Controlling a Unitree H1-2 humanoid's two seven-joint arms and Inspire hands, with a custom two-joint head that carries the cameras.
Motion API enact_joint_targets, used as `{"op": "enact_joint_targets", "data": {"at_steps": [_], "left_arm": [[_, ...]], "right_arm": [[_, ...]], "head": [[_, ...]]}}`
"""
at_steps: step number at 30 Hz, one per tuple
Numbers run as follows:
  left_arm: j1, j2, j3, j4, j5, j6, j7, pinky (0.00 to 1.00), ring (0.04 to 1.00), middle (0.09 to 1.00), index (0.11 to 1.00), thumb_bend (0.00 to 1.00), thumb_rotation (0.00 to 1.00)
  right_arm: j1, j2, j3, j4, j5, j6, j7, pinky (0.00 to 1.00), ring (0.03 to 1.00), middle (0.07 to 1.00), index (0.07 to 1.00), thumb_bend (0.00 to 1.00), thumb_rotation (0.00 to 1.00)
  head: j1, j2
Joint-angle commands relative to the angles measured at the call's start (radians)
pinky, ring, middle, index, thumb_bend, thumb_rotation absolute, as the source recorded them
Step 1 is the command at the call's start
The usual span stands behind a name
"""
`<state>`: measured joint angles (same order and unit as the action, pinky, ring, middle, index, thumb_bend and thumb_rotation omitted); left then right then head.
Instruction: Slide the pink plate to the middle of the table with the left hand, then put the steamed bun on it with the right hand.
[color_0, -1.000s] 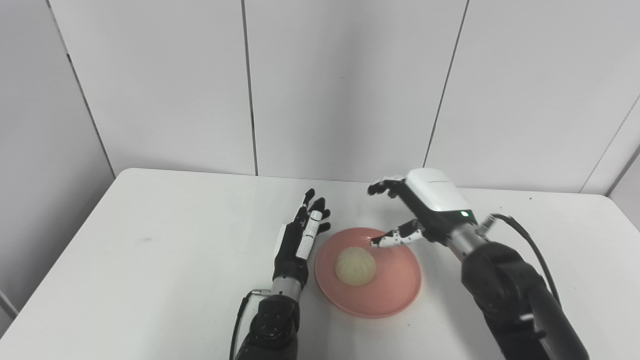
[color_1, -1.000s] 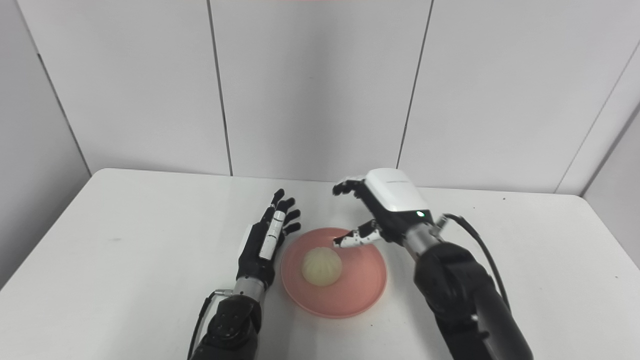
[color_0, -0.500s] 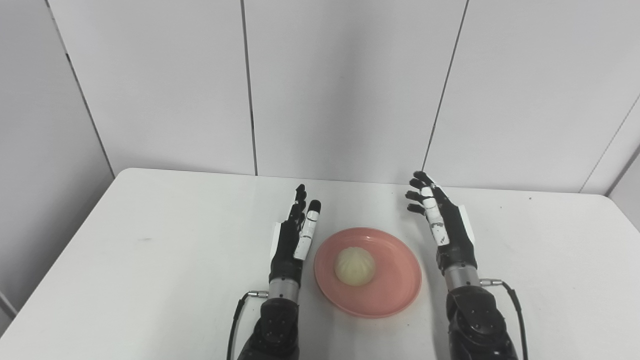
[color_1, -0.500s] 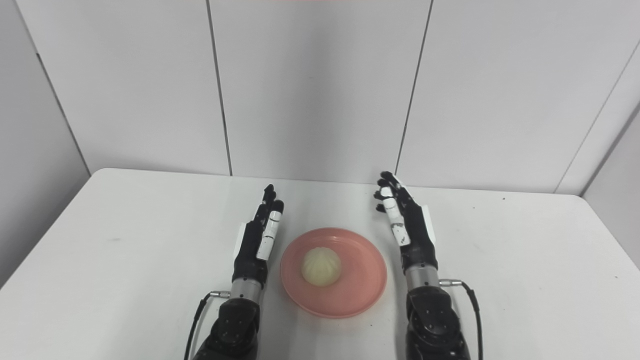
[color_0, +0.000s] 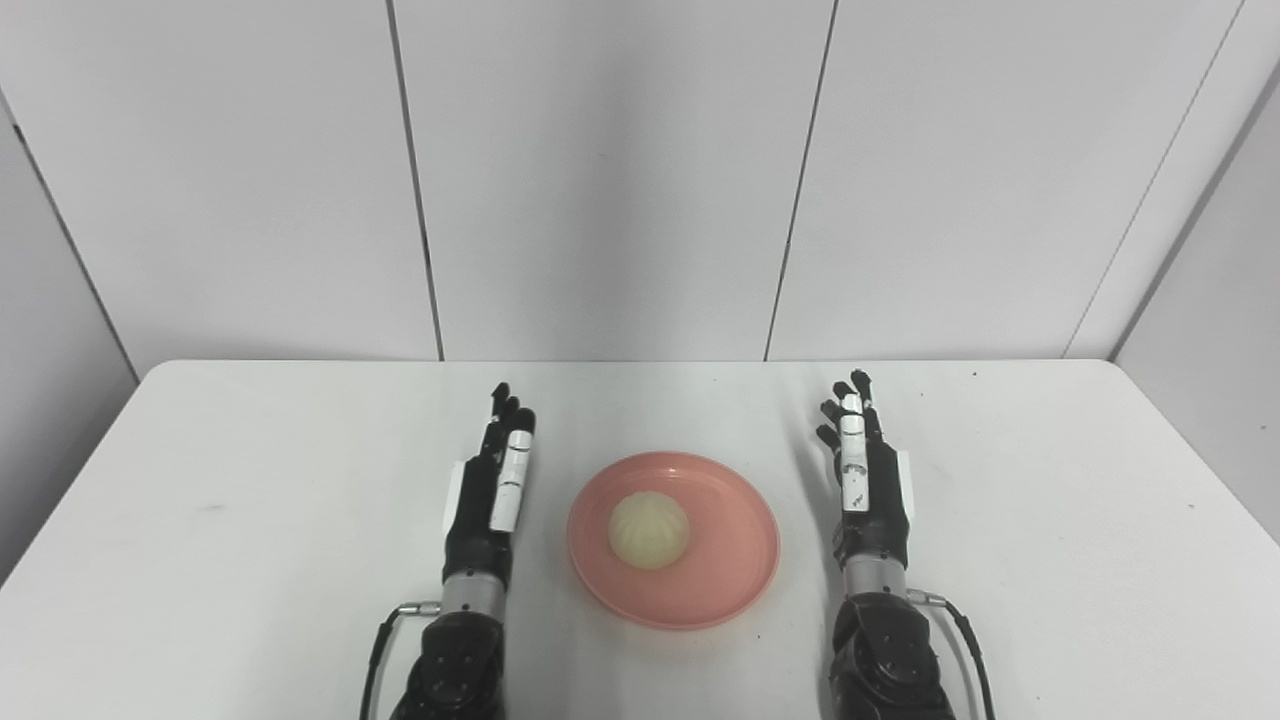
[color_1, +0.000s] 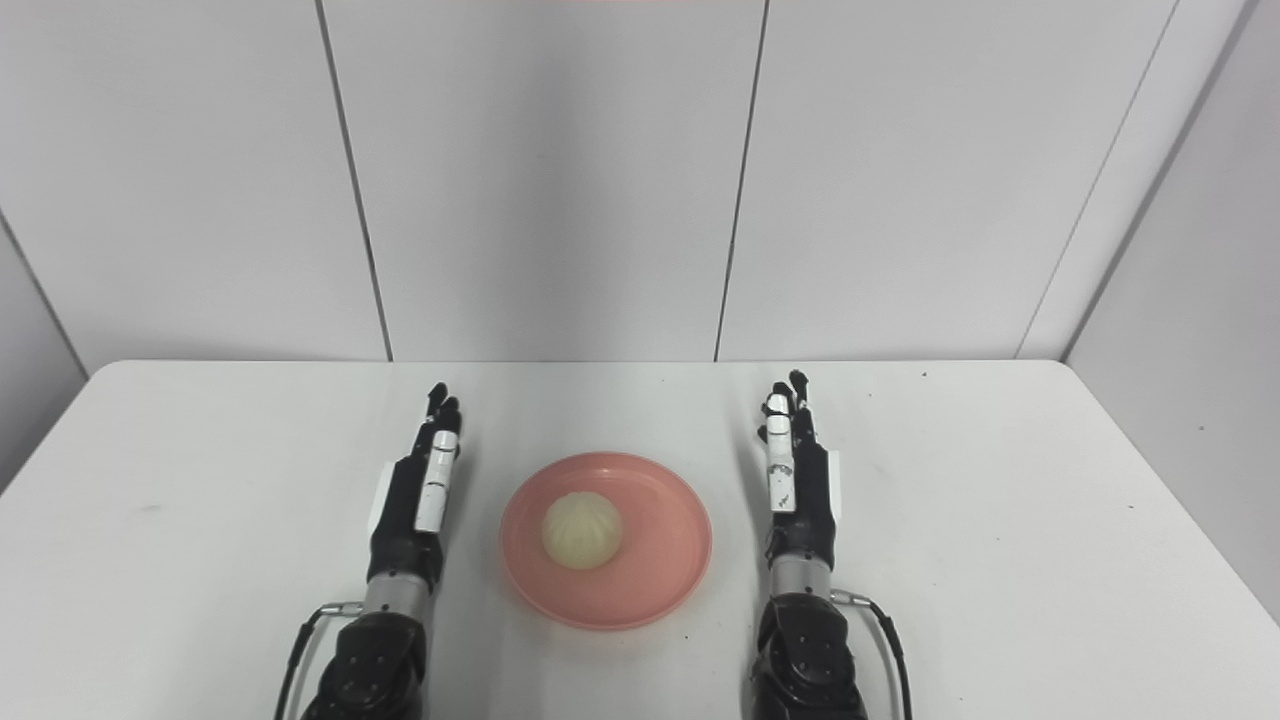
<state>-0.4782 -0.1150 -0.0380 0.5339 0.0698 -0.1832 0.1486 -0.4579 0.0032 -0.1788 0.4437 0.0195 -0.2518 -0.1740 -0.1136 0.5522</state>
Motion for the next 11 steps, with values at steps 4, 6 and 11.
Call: {"op": "enact_joint_targets", "data": {"at_steps": [4,6,11], "left_arm": [[0.036,0.004,0.007,-0.006,0.006,-0.005,0.009,1.00,1.000,1.000,1.000,0.70,0.99],[0.039,0.000,0.010,-0.019,-0.001,-0.001,0.006,1.00,1.000,1.000,1.000,0.67,1.00],[0.039,-0.017,0.025,-0.033,-0.008,0.004,0.022,1.00,1.000,1.000,1.000,0.65,0.99]], "right_arm": [[0.035,0.012,0.020,-0.026,-0.022,0.012,-0.027,0.91,0.900,0.931,0.954,0.72,1.00],[0.034,0.005,0.024,-0.010,-0.022,0.011,-0.029,0.95,0.921,0.943,0.958,0.74,1.00],[0.042,-0.019,0.048,-0.012,-0.061,0.017,-0.034,0.96,0.921,0.940,0.914,0.75,1.00]], "head": [[0.012,0.012],[0.024,0.022],[0.050,0.036]]}}
